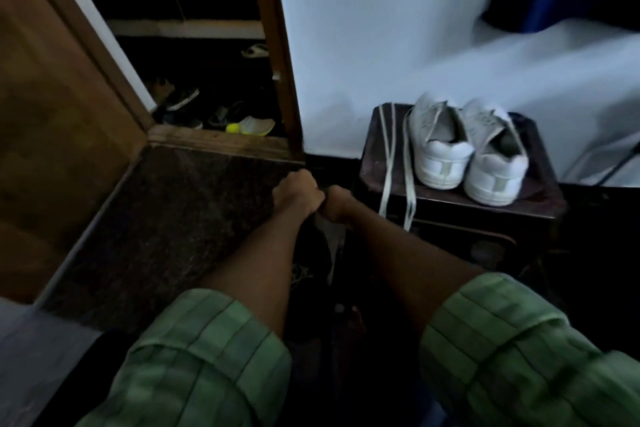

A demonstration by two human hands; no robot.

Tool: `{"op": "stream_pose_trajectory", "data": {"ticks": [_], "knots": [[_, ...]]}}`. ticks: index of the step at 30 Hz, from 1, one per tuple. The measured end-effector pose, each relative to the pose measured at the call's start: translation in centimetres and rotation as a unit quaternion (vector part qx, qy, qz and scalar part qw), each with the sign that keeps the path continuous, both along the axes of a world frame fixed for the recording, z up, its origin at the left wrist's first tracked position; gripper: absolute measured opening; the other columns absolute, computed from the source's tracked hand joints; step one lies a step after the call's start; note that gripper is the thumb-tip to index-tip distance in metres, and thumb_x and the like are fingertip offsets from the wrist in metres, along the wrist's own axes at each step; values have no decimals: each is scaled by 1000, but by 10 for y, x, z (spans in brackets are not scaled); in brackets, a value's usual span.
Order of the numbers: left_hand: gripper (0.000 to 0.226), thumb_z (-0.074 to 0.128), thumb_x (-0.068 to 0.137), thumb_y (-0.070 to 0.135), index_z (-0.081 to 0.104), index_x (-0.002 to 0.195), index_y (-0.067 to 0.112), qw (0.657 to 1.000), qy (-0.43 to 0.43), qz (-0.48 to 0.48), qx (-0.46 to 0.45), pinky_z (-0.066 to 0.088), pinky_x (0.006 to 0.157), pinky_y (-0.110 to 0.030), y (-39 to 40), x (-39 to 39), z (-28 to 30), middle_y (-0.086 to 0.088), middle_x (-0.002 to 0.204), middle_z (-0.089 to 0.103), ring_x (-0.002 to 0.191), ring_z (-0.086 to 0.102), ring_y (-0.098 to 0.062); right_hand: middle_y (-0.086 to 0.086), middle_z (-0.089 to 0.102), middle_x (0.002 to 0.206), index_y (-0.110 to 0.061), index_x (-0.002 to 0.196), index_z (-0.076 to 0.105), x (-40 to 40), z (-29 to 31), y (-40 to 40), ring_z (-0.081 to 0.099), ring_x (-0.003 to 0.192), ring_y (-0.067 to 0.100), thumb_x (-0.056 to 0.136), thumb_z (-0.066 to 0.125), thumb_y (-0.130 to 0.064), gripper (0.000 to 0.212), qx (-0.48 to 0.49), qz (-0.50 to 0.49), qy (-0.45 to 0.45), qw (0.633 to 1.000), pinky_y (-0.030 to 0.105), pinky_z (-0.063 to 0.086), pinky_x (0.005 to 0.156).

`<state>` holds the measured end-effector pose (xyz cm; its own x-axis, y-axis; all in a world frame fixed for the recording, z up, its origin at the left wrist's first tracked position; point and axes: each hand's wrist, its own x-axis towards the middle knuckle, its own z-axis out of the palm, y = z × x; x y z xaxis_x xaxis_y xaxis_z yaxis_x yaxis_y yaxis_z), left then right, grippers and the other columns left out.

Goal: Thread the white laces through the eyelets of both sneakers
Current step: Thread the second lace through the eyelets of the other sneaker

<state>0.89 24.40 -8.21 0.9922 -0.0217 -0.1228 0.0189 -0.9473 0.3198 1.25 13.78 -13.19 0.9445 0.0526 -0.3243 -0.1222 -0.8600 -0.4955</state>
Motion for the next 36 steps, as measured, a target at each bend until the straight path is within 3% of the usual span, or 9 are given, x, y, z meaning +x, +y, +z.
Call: {"op": "stream_pose_trajectory", "data": {"ticks": [3,7,11,16,20,23,27,30,36], "knots": [[33,65,92,34,73,113,10,998,-58,20,-16,55,88,-43,-22,-13,45,-14,121,70,113,68,-38,21,69,120,2,117,70,-13,47,-14,65,114,36,92,70,-16,31,21,-12,-42,999,36,46,80],[24,64,85,31,71,80,9,991,-102,3,-89,57,75,-38,-56,-23,87,-13,97,76,90,71,-35,19,74,107,-3,100,75,-36,98,-51,70,104,34,91,66,-14,17,81,-122,-149,978,35,49,78],[18,62,91,23,78,85,18,978,-128,-26,-165,47,68,-29,-107,-40,118,1,85,70,77,59,-24,12,78,83,-11,88,81,-59,132,-105,75,86,24,76,71,-6,16,134,-197,-223,945,29,54,69],[20,60,90,23,79,82,20,973,-110,-62,-195,55,70,-30,-164,-39,123,2,86,75,84,69,-27,-3,73,66,-22,71,71,-84,151,-183,75,69,19,72,64,-2,21,184,-278,-303,893,44,63,74],[23,62,85,31,81,94,22,978,-88,-42,-184,53,71,-29,-176,-30,104,0,99,78,90,71,-28,-4,73,69,-17,74,75,-91,143,-217,73,71,18,73,63,-7,16,119,-261,-307,907,37,60,72],[27,69,82,35,78,100,17,983,-64,3,-173,55,73,-33,-167,-29,88,-7,103,76,94,72,-32,-5,67,75,-21,74,75,-88,131,-212,65,80,19,76,66,-8,15,57,-236,-319,916,24,44,64],[45,81,81,42,73,114,12,992,-49,15,-116,58,84,-40,-162,-29,66,-12,117,73,108,70,-36,4,66,95,-22,82,76,-83,126,-192,56,99,30,72,76,-21,10,-72,-178,-369,909,39,42,81],[55,80,81,48,70,121,12,994,-40,16,-100,56,89,-40,-165,-28,58,-13,125,70,115,68,-36,4,68,102,-19,88,75,-79,122,-182,52,108,32,71,79,-31,21,-137,-148,-379,903,46,36,90],[62,80,83,50,65,129,12,996,-28,24,-78,54,91,-40,-161,-23,59,-12,131,67,122,65,-35,8,69,100,-16,92,74,-77,110,-180,53,106,35,80,56,-34,28,-137,-147,-378,904,48,38,90]]}}
